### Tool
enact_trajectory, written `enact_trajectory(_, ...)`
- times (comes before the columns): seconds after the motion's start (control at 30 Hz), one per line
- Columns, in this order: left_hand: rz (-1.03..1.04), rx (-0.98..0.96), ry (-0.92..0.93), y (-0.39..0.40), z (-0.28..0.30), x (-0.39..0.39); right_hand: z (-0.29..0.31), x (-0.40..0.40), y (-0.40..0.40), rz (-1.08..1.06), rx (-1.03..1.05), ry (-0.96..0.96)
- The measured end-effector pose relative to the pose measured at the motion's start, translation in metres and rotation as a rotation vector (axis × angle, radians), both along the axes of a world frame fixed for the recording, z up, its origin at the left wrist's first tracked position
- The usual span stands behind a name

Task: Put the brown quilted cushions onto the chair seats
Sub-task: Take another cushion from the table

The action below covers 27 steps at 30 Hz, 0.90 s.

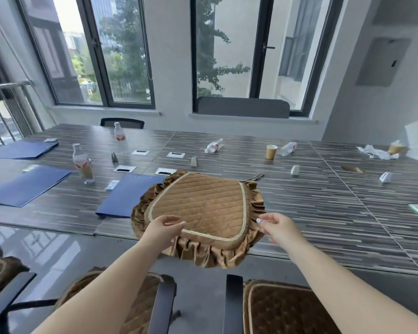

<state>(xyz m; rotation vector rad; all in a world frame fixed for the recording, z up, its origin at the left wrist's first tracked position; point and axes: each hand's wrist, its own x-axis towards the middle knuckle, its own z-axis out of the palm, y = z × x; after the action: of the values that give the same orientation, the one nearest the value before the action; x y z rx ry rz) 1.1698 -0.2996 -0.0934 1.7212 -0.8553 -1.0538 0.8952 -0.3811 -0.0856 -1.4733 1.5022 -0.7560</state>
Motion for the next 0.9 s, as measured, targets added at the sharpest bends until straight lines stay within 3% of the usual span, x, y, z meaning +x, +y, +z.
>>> enact_trajectory(0.23, -0.026, 0.07, -0.085, -0.051, -0.016, 0.028, -0.028, 0.014, -0.05, -0.013, 0.086, 0.052)
enact_trajectory(0.4, -0.046, 0.125, -0.193, -0.136, -0.037, 0.089, -0.071, 0.042, -0.112, -0.03, 0.156, 0.183)
enact_trajectory(0.7, -0.027, 0.301, -0.342, -0.274, -0.133, 0.183, -0.142, 0.095, -0.237, -0.019, 0.29, 0.35)
enact_trajectory(0.9, -0.068, 0.419, -0.574, -0.314, -0.19, 0.2, -0.177, 0.1, -0.272, -0.106, 0.33, 0.485)
